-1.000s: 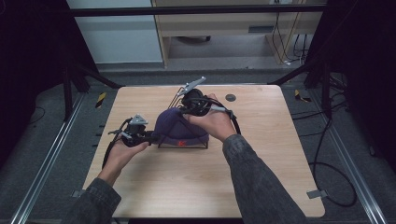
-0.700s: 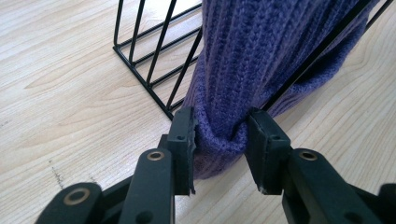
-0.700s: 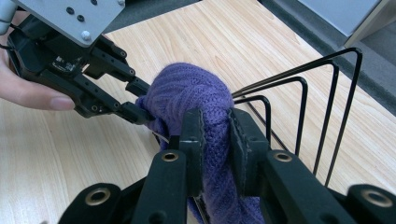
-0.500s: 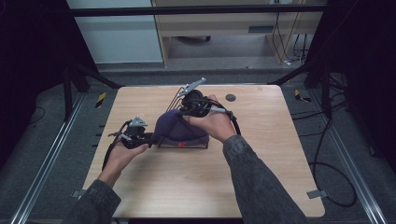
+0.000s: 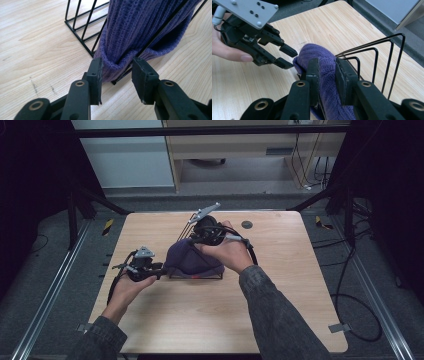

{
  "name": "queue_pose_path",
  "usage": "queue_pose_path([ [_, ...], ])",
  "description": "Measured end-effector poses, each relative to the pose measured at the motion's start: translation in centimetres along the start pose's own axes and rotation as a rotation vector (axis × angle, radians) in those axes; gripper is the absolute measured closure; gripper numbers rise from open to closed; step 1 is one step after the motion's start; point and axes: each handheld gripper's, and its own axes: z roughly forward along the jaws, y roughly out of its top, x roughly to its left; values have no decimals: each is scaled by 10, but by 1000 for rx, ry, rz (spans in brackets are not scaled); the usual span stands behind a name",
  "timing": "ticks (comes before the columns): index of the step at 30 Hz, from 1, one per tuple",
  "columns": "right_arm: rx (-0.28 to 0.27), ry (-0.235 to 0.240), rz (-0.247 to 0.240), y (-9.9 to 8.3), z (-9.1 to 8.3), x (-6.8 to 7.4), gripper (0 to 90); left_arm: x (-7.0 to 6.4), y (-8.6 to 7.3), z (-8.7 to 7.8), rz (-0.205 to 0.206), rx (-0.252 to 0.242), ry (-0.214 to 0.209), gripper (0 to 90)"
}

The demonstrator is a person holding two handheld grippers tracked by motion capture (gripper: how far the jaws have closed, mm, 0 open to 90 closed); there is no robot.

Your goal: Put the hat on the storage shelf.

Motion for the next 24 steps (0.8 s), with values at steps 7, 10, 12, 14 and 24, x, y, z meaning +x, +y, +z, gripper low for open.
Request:
queue_pose_path([
  [7, -11, -5, 1, 0, -7, 0, 731, -6, -19, -11, -29, -33, 33, 501],
  [10, -15, -9, 5, -1, -10, 0, 728, -6, -27, -16, -42, -39, 63, 469],
  [12, -16, -14, 8, -1, -12, -1, 723, -7, -30, -19, -66, -45, 69, 439],
  [14, -22, -15, 17, -1, -14, 0, 715, -9, -32, -20, -57, -39, 74, 403],
  [24, -41, -41, 57, -9, -31, 1, 558, -3, -52, -18, -110, 14, 132, 155],
])
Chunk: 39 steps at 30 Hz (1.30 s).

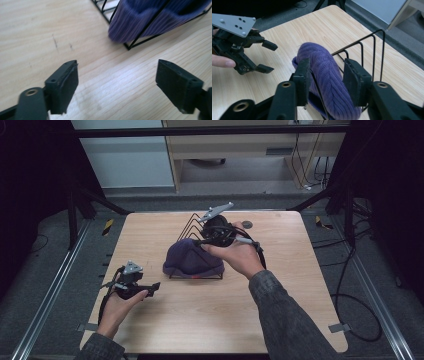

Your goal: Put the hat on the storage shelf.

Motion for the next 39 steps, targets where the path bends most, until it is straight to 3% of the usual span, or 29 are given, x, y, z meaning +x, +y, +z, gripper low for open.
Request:
queue_pose_path([
  [8, -26, -48, 43, -13, -17, -11, 424, 7, -7, 12, -27, 61, 2, 67],
  [14, -48, -86, 83, -30, -30, -18, 257, 10, -11, 16, -29, 95, 11, 52],
  [17, -64, -112, 96, -41, -36, -21, 214, 13, -14, 17, -40, 114, 22, 48],
  [28, -58, -181, 160, -92, -50, -34, 146, 16, -17, 22, -51, 153, 34, 48],
  [39, -24, -198, 232, -154, -43, -39, 98, 14, -19, 23, -23, 154, 42, 28],
])
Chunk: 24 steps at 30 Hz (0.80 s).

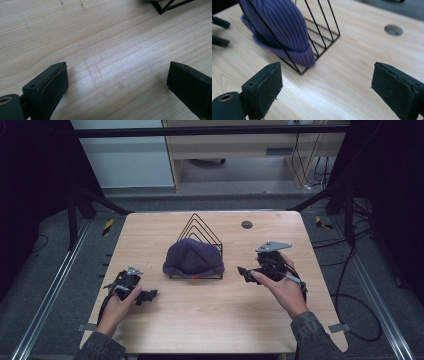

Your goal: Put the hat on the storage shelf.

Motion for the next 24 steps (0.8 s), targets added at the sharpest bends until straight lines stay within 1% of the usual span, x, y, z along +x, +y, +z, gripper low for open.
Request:
queue_pose_path([
  [3, 21, -4, 19, -16, 3, -4, 97, -1, -1, 1, 19, 1, 5, 25],
  [9, 66, -4, 65, -48, 8, -10, 95, -2, -2, 1, 28, -7, 5, 0],
  [13, 97, -5, 84, -66, 10, -13, 96, -2, -3, 2, 29, -11, 3, 0],
  [18, 101, -20, 114, -82, 10, -17, 95, -3, -3, 2, 26, -15, 2, 0],
  [24, 104, -40, 142, -95, 13, -21, 93, -3, -4, 2, 25, -18, 3, 0],
])
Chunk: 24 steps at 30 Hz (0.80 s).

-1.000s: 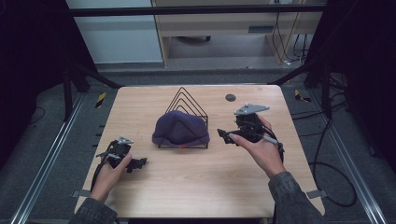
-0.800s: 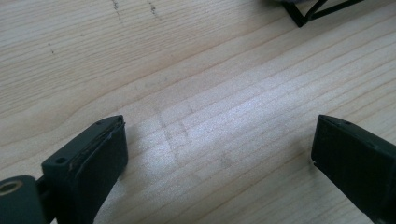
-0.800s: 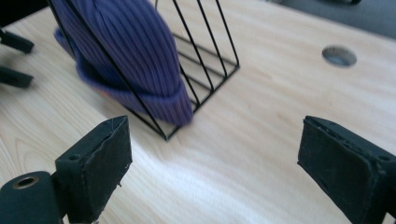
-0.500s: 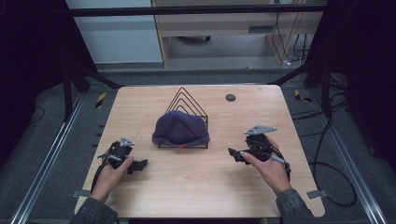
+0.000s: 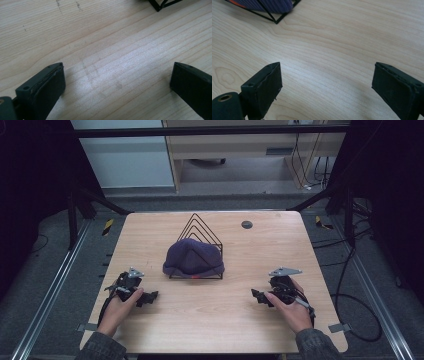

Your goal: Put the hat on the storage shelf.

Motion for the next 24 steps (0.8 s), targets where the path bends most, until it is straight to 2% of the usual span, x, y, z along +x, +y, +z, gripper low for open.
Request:
queue_pose_path([
  [10, 42, -2, -4, -11, 9, 1, 86, 1, 1, 0, 8, 4, -3, 0],
  [13, 73, -1, -14, -14, 12, 3, 71, 1, 1, 0, 7, 5, -6, 0],
  [17, 65, -24, -52, -19, 15, 9, 43, 0, 1, 1, 5, 3, -4, 0],
  [20, 50, -56, -119, -24, 18, 14, 6, 0, 2, 1, 4, 2, -2, 0],
  [24, 16, -65, -110, -27, 19, 16, 3, -1, 2, 2, 3, 0, -1, 0],
])
